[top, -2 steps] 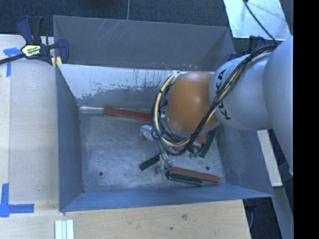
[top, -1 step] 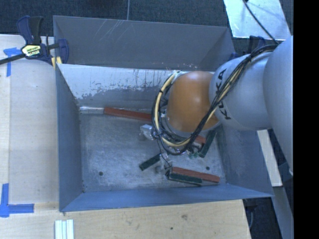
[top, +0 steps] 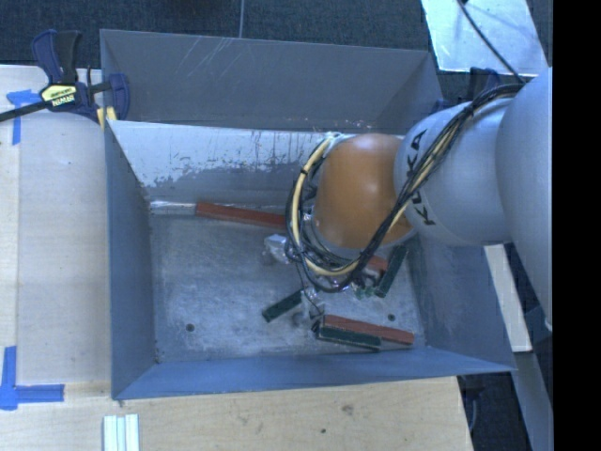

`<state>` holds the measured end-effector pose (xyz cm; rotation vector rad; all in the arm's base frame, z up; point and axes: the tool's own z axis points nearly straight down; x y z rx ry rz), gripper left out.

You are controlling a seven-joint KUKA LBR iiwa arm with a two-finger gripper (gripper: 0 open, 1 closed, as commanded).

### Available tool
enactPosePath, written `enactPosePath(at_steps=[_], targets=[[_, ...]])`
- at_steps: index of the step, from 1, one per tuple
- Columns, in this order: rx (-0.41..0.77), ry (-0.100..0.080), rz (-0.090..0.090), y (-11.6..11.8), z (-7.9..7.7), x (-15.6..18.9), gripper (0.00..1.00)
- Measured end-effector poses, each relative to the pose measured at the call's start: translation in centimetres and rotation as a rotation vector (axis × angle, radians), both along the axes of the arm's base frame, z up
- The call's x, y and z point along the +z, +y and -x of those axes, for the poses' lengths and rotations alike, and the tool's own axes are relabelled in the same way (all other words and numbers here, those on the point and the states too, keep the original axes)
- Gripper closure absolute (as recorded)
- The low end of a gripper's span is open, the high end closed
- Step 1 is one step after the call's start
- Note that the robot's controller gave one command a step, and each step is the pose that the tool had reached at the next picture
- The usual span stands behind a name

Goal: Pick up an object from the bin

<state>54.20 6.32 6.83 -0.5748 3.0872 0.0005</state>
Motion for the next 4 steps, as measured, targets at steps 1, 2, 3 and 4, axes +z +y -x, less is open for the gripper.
enactPosePath(at_steps=[1, 2, 3, 4], targets=[[-0.002, -0.001, 0.000, 0.0, -0.1, 0.0, 0.00], [-0.005, -0.003, -0.001, 0.0, -0.2, 0.0, 0.00], [-0.006, -0.005, -0.002, 0.0, -0.2, 0.2, 1.00], [-0.009, -0.011, -0.001, 0.0, -0.5, 12.9, 1.00]])
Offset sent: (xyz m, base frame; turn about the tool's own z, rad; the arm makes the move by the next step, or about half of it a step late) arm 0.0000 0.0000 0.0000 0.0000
